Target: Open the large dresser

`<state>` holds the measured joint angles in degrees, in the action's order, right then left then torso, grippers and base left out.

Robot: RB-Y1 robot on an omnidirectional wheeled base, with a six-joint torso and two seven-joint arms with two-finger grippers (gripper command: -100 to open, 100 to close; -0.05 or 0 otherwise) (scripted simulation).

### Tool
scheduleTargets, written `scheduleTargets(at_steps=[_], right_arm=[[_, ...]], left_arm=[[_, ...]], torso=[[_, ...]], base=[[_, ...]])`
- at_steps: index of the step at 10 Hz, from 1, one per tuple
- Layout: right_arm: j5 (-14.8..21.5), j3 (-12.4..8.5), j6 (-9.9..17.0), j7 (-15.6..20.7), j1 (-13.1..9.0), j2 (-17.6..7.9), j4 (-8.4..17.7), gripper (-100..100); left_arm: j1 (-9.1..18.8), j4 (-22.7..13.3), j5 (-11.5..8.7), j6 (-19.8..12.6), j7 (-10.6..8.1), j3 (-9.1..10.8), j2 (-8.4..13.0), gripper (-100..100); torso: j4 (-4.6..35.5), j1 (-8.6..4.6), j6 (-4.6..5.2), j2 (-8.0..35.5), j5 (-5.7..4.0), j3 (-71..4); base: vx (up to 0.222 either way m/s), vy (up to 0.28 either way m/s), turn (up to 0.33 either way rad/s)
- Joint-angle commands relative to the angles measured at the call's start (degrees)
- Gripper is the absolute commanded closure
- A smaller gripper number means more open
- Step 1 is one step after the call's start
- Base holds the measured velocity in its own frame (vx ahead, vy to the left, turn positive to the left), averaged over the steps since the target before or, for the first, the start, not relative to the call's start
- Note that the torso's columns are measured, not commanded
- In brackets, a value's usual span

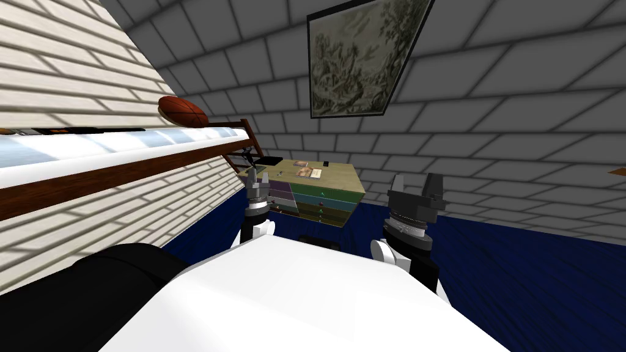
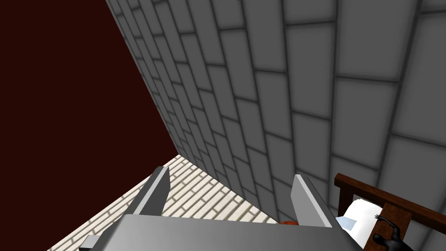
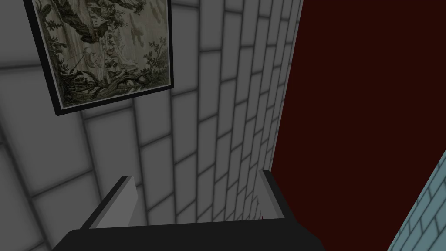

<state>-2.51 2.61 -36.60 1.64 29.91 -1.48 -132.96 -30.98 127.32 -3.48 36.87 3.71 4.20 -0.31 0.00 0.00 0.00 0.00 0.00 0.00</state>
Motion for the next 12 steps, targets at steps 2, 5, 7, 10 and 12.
scheduleTargets(at_steps=[2, 5, 7, 10, 12], right_arm=[[0.0, 0.0, 0.0, 0.0, 0.0, 0.0, 0.0, 0], [0.0, 0.0, 0.0, 0.0, 0.0, 0.0, 0.0, 0], [0.0, 0.0, 0.0, 0.0, 0.0, 0.0, 0.0, 0], [0.0, 0.0, 0.0, 0.0, 0.0, 0.0, 0.0, 0], [0.0, 0.0, 0.0, 0.0, 0.0, 0.0, 0.0, 0]], left_arm=[[0.0, 0.0, 0.0, 0.0, 0.0, 0.0, 0.0, 0], [0.0, 0.0, 0.0, 0.0, 0.0, 0.0, 0.0, 0], [0.0, 0.0, 0.0, 0.0, 0.0, 0.0, 0.0, 0], [0.1, -0.5, 0.0, 0.0, 0.01, -0.02, 2.0, -100], [0.5, -1.9, 0.1, 0.1, 0.04, -0.07, 4.6, -100]], torso=[[6.0, 0.0, 0.0, 6.0, 0.0, -12.0], [18.5, 0.0, 0.0, 18.5, 0.0, -36.9], [26.9, 0.0, 0.0, 26.9, 0.0, -53.8], [39.6, 0.0, 0.0, 39.6, 0.0, -79.2], [42.0, -0.04, 0.0, 42.1, -0.01, -84.3]], base=[[0.0, 0.0, 0.0], [0.0, 0.0, 0.0], [0.0, 0.0, 0.0], [0.004, -0.004, -0.001], [0.012, -0.03, -0.004]])
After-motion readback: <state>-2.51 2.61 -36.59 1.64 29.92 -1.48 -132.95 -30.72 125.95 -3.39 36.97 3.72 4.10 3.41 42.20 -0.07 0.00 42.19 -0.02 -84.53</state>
